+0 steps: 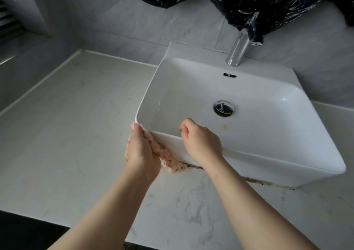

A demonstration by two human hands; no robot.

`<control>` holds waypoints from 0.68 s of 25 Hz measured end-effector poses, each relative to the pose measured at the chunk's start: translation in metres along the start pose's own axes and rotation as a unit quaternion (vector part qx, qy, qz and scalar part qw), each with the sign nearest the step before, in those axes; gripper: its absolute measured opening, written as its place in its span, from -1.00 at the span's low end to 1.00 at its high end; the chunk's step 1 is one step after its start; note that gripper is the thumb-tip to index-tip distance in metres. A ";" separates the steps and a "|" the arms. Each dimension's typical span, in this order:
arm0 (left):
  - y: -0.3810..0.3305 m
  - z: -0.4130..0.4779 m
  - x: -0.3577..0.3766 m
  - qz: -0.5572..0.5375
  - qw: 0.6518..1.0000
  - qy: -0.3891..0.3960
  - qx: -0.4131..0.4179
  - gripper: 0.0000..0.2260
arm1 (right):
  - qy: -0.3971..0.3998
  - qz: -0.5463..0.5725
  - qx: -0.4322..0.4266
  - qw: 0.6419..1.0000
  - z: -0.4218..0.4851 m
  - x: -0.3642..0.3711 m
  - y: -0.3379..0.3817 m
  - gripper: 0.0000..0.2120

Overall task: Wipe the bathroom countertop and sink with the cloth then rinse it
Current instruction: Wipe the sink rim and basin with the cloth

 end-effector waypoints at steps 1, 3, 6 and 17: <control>-0.006 0.003 0.000 -0.016 1.000 -0.013 -0.019 -0.74 | 0.013 0.011 0.010 1.000 0.001 0.001 -0.001 -0.79; -0.027 0.011 0.006 0.041 0.997 -0.034 -0.049 -0.81 | 0.040 0.023 0.022 0.999 0.006 0.003 -0.001 -0.78; -0.050 0.006 0.026 0.139 0.989 0.038 -0.034 -0.69 | 0.078 -0.016 0.003 0.997 0.024 0.010 0.012 -0.78; -0.086 0.031 0.061 0.368 0.917 0.127 0.084 -0.77 | 0.233 0.003 0.062 0.971 0.061 0.046 0.009 -0.41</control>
Point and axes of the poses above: each hand's wrist, its own z-axis towards the middle knuckle, its own x-axis out of the palm, y = z × x, the point moved 7 cm from there along z, towards the middle knuckle, and after that the axes turned 8 degrees about -x, right-handed, at the moved point
